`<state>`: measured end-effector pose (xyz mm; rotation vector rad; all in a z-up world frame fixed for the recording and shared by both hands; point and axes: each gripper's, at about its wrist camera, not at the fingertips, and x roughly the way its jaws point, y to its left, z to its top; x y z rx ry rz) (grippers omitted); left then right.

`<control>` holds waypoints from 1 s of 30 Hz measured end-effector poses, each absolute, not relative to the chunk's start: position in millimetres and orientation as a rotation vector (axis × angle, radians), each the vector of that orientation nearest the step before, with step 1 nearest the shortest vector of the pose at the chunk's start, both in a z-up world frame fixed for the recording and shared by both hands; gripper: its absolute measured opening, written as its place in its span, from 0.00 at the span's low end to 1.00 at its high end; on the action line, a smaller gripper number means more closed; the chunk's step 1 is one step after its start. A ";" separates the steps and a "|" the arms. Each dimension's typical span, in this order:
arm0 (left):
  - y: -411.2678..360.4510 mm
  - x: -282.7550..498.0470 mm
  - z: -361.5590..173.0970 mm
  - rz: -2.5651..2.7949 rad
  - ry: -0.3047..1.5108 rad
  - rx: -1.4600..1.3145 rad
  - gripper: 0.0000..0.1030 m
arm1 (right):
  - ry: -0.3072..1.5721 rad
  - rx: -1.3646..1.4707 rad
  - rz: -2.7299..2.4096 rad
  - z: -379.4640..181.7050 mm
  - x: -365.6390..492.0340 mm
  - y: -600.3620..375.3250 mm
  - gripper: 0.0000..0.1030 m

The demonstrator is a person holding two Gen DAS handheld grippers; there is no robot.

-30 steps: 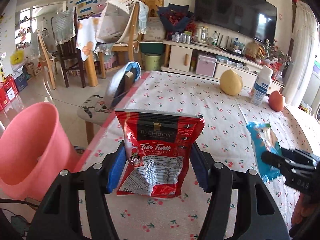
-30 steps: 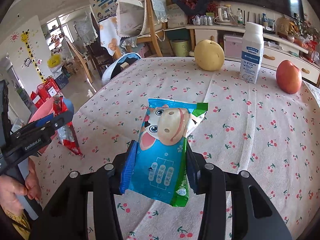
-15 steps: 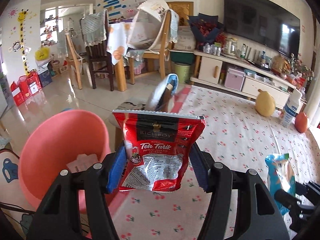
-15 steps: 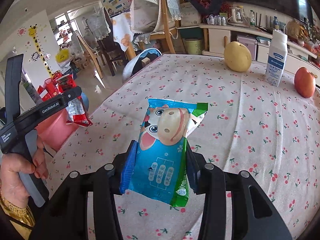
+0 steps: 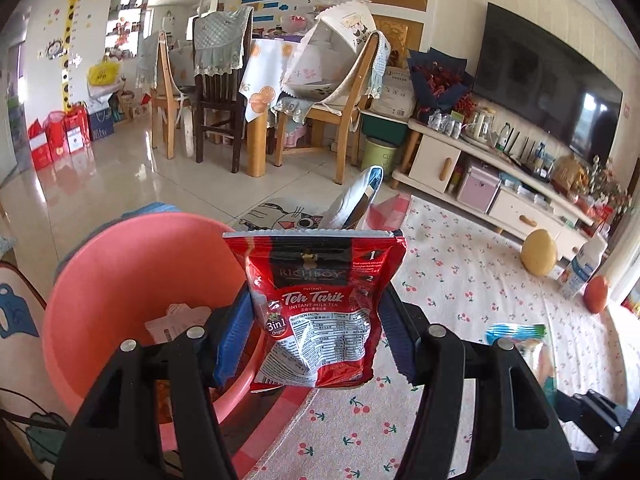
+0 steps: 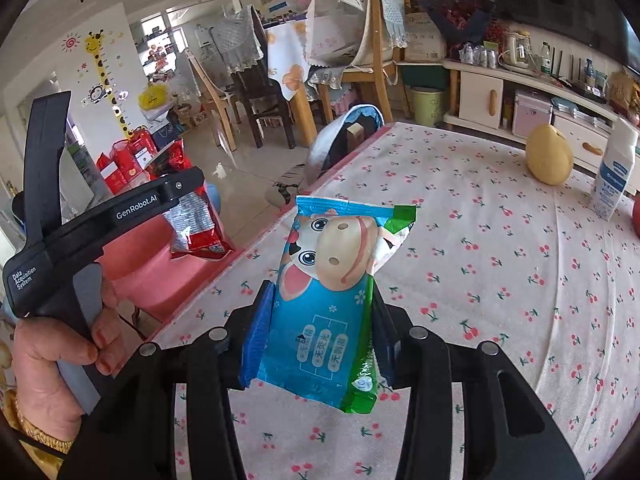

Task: Collect trash
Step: 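Carry the red packet and blue wipes packet over the pink bucket with both tools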

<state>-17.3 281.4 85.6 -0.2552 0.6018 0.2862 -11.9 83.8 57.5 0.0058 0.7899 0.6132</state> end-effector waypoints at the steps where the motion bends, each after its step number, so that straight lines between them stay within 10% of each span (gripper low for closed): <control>1: 284.9 -18.4 86.4 0.275 0.596 -0.275 0.60 | 0.788 0.003 0.619 58.2 -10.6 88.5 0.45; 30: 385.7 -38.1 88.3 0.509 0.562 -0.360 0.59 | 0.747 -0.167 0.805 68.8 12.6 255.1 0.45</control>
